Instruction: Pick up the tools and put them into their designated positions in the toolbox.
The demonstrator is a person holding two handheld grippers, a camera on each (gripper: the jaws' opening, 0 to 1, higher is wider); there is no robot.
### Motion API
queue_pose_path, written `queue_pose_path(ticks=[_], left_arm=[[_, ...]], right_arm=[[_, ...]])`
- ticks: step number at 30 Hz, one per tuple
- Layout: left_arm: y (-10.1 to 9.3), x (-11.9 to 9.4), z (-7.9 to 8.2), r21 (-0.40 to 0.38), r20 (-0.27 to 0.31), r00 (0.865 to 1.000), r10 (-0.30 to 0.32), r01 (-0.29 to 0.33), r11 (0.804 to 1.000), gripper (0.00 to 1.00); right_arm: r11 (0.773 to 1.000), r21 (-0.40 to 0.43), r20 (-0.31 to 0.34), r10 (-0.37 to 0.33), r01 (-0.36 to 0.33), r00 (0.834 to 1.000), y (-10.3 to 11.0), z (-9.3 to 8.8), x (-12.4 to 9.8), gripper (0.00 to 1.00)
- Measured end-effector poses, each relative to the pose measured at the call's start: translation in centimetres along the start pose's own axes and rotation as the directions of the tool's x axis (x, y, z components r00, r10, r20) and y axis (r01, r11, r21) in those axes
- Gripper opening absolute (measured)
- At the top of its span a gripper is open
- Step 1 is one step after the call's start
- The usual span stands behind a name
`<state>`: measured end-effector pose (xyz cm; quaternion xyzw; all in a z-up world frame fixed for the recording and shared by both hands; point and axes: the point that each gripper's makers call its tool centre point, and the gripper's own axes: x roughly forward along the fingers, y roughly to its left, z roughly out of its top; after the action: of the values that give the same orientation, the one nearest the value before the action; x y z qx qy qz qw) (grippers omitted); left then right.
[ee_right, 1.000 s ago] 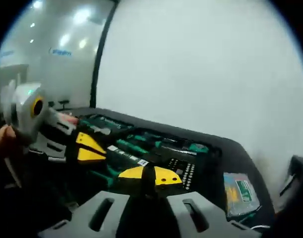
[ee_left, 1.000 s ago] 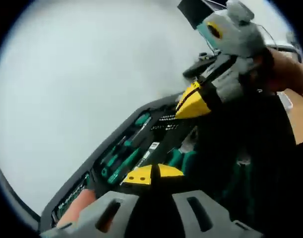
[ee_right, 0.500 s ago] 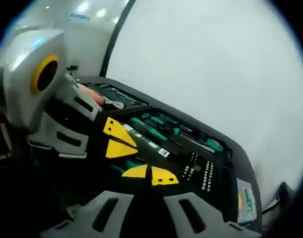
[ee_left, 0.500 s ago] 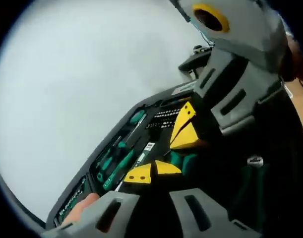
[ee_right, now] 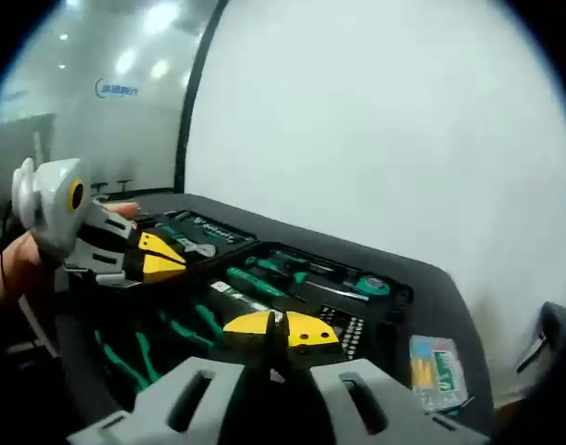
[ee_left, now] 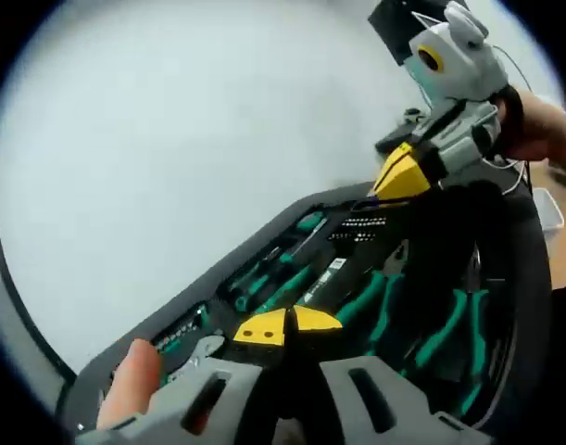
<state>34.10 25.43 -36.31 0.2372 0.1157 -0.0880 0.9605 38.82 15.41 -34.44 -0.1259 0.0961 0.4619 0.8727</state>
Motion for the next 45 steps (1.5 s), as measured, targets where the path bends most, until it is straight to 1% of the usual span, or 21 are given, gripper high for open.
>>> queue_pose_path(ticks=[9,12,17,20,21,24,26,28,31,33,35,36,37,38,39,40,41,42,43,44,45], left_arm=[[-0.8,2.0,-2.6,0.032,-0.059,0.998,0.001,0.001,0.999,0.00],[-1.1,2.6,-2.7,0.050,-0.061,0.998,-0.019,0.022,0.999,0.00],[-1.3,3.0,-2.7,0.124,-0.095,0.993,-0.075,0.086,0.988,0.00],[-1.5,2.4,-2.4,0.092,-0.066,0.996,-0.065,0.071,0.993,0.00],[-1.2,1.8,-2.3,0.087,-0.054,0.997,-0.057,0.061,0.994,0.00],[4.2,-1.6,-1.0,0.115,0.047,0.991,0.121,-0.126,0.985,0.00],[8.4,-4.6,-0.9,0.009,0.111,0.973,0.200,-0.202,0.979,0.00],[13.8,-8.1,-1.7,-0.061,0.194,0.926,0.323,-0.317,0.946,0.06],[19.0,-12.7,-4.6,-0.126,0.266,0.856,0.444,-0.426,0.896,0.14],[20.6,-14.6,-7.8,-0.208,0.258,0.834,0.487,-0.444,0.871,0.14],[21.3,-15.1,-8.6,-0.277,0.316,0.814,0.488,-0.413,0.867,0.15],[21.8,-15.5,-9.6,-0.382,0.308,0.801,0.513,-0.390,0.838,0.15],[21.8,-15.7,-10.1,-0.437,0.306,0.793,0.527,-0.374,0.818,0.15],[22.2,-16.0,-10.7,-0.498,0.319,0.768,0.556,-0.363,0.787,0.15],[22.3,-16.0,-11.1,-0.475,0.289,0.773,0.565,-0.396,0.786,0.15],[22.5,-16.5,-11.9,-0.439,0.212,0.789,0.576,-0.450,0.778,0.15],[22.8,-16.9,-11.4,-0.451,0.251,0.763,0.596,-0.453,0.769,0.14],[22.8,-17.1,-10.1,-0.456,0.331,0.728,0.600,-0.433,0.777,0.14],[22.4,-16.9,-9.7,-0.440,0.352,0.735,0.580,-0.417,0.795,0.14],[22.0,-16.4,-10.1,-0.416,0.331,0.761,0.558,-0.413,0.810,0.14],[21.8,-16.1,-10.1,-0.402,0.323,0.774,0.545,-0.409,0.819,0.14]], right_arm=[[0.980,-0.190,-0.142,0.031,-0.058,0.989,3.7,-4.1,4.5,0.00],[0.963,-0.270,-0.065,0.001,-0.018,0.998,4.0,-3.4,4.2,0.00],[0.977,-0.212,-0.082,0.015,-0.033,0.996,4.4,-3.5,4.1,0.00],[0.979,-0.159,-0.041,0.124,-0.129,0.991,4.9,-3.5,3.9,0.00],[0.979,-0.134,-0.079,0.141,-0.151,0.987,4.1,-3.8,3.1,0.00],[0.999,0.051,0.096,0.012,-0.017,0.995,-2.3,0.1,0.5,0.00],[0.997,0.029,0.084,-0.075,0.073,0.994,-6.8,1.7,-1.9,0.14],[0.984,0.001,0.083,-0.178,0.178,0.981,-11.0,3.0,-3.9,0.23],[0.924,0.098,0.138,-0.379,0.368,0.915,-17.6,5.1,-7.9,0.25],[0.868,0.112,0.081,-0.494,0.484,0.866,-20.8,4.6,-9.9,0.30],[0.822,0.105,0.041,-0.567,0.560,0.823,-22.5,3.5,-11.0,0.33],[0.783,0.166,-0.008,-0.606,0.599,0.795,-22.8,2.2,-11.5,0.33],[0.710,0.328,-0.028,-0.652,0.623,0.758,-23.1,1.1,-12.1,0.31],[0.679,0.419,-0.066,-0.640,0.603,0.766,-22.6,-0.2,-12.0,0.26],[0.659,0.491,-0.123,-0.595,0.570,0.794,-21.6,-2.7,-11.8,0.20],[0.639,0.515,-0.168,-0.579,0.571,0.798,-21.1,-4.4,-11.7,0.20],[0.604,0.529,-0.244,-0.564,0.596,0.789,-20.4,-6.9,-11.6,0.20],[0.607,0.525,-0.275,-0.543,0.597,0.793,-19.8,-8.2,-11.2,0.20],[0.617,0.524,-0.287,-0.521,0.587,0.804,-19.3,-9.1,-10.7,0.20],[0.609,0.559,-0.282,-0.498,0.563,0.820,-18.8,-9.8,-10.1,0.20],[0.580,0.598,-0.304,-0.475,0.554,0.826,-18.3,-10.5,-9.7,0.21]])
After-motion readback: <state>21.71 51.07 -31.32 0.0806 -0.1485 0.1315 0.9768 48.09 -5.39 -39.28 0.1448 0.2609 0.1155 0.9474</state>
